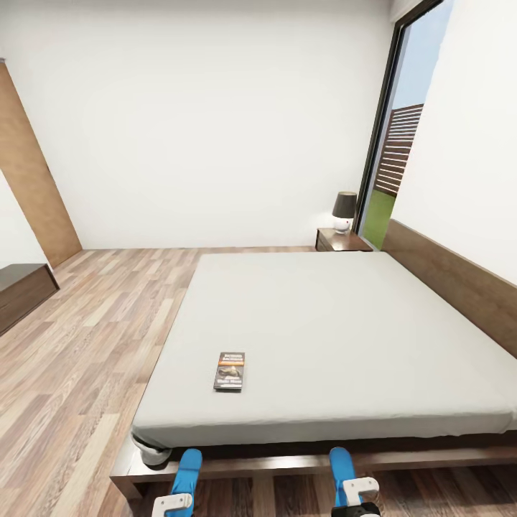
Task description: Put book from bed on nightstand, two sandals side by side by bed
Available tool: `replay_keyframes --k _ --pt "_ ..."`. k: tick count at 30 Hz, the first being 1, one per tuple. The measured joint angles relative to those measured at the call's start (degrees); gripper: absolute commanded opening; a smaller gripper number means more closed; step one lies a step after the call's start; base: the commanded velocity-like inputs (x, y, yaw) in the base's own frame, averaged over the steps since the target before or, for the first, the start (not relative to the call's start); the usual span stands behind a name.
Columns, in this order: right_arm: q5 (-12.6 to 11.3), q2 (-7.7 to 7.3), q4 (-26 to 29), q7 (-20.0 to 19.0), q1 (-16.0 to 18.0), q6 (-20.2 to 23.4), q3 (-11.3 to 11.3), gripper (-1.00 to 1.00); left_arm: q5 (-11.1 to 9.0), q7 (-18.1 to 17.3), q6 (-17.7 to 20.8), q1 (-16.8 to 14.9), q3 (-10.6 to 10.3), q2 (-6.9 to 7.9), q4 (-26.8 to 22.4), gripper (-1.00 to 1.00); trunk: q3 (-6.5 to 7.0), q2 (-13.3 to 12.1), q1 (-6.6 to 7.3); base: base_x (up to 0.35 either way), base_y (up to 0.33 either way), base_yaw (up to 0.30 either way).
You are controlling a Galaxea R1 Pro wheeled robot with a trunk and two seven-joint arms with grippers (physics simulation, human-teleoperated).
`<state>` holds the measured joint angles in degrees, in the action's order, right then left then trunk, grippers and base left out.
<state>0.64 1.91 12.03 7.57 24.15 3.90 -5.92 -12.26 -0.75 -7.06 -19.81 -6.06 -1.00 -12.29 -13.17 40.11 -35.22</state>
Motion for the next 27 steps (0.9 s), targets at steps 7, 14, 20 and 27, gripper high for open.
replay_keyframes --k 7,14,20,27 --pt "0.0 0.04 0.1 0.0 0.0 0.0 0.0 -1.00 0.0 0.0 0.0 0.0 0.0 0.00 0.0 -1.00 0.00 0.0 0.00 0.000 0.000 0.000" --pt "0.0 -0.01 0.1 0.0 0.0 0.0 0.0 -1.00 0.0 0.0 0.0 0.0 0.0 0.00 0.0 -1.00 0.00 0.0 0.00 0.000 0.000 0.000" --pt "0.0 -0.04 0.1 0.0 0.0 0.0 0.0 -1.00 0.0 0.0 0.0 0.0 0.0 0.00 0.0 -1.00 0.00 0.0 0.00 0.000 0.000 0.000" --pt "0.0 0.02 0.1 0.0 0.0 0.0 0.0 -1.00 0.0 0.0 0.0 0.0 0.0 0.00 0.0 -1.00 0.00 0.0 0.00 0.000 0.000 0.000"
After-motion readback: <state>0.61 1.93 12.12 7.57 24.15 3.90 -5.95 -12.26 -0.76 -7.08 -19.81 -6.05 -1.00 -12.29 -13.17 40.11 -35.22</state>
